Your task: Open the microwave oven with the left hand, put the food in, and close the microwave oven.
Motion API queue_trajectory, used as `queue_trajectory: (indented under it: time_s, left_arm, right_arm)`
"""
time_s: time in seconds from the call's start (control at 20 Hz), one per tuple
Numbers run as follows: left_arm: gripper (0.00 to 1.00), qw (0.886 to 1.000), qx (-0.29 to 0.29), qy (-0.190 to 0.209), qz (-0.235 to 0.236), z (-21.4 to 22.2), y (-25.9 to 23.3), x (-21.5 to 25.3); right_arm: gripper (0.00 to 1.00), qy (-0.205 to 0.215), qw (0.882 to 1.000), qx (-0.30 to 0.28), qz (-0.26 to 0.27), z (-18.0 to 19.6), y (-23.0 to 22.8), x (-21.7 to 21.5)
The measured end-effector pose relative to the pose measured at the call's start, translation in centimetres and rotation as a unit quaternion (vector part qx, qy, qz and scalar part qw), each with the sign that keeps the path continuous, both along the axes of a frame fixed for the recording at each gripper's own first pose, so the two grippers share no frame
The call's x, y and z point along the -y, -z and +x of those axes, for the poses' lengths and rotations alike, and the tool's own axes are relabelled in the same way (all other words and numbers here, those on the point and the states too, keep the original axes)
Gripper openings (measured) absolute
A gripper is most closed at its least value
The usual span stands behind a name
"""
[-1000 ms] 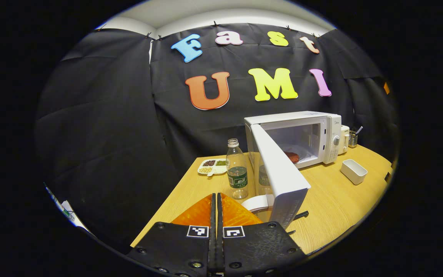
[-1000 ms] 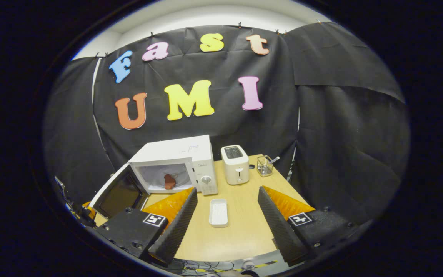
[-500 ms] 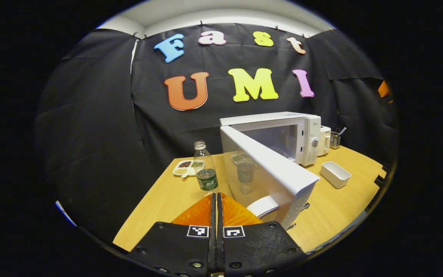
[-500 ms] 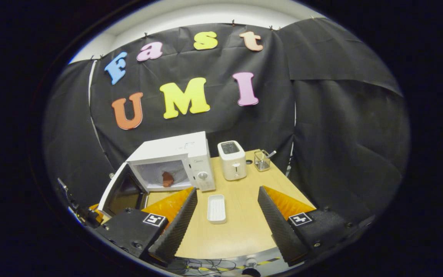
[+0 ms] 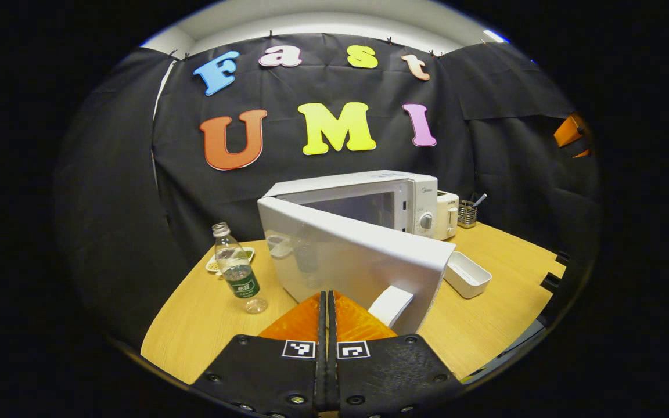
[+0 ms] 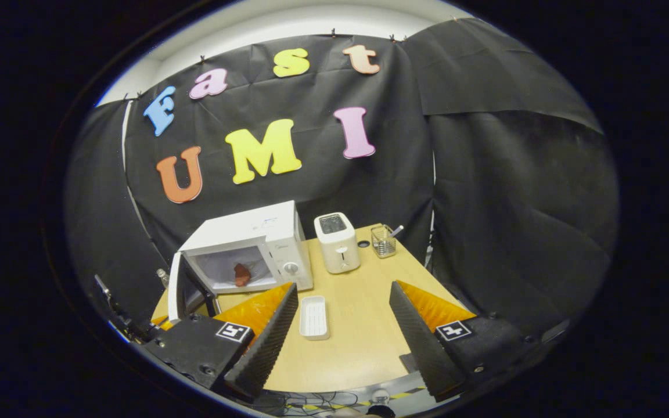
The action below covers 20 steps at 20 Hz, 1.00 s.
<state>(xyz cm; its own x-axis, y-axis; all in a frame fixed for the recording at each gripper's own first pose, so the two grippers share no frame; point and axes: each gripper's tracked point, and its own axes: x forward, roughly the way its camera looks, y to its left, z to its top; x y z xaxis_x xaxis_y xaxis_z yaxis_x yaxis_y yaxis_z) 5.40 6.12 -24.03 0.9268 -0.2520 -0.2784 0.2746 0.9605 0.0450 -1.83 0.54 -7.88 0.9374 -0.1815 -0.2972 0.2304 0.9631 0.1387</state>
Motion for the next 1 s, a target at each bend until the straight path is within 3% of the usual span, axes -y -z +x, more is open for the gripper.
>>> queue_trajectory:
  time_s: [0.35, 0.4, 0.45, 1.0]
  left_arm:
    - [0.0, 1.0, -0.008, 0.028, 0.004, 3.6, 0.4, 5.8]
    - [0.0, 0.999, -0.011, 0.03, 0.004, 4.2, 0.7, 6.7]
    - [0.0, 0.999, -0.012, 0.033, 0.001, 4.9, 0.9, 7.5]
    - [0.0, 0.998, -0.025, 0.054, -0.005, 12.5, 2.0, 15.8]
  right_arm:
    - [1.0, 0.009, 1.0, -0.014, 0.008, 1.6, 1.2, 3.8]
    - [0.91, 0.01, 1.0, -0.016, 0.011, 1.8, 1.4, 4.3]
    - [1.0, 0.012, 1.0, -0.017, 0.013, 1.9, 1.5, 4.8]
    - [1.0, 0.029, 0.999, -0.04, 0.017, 4.3, 3.0, 10.4]
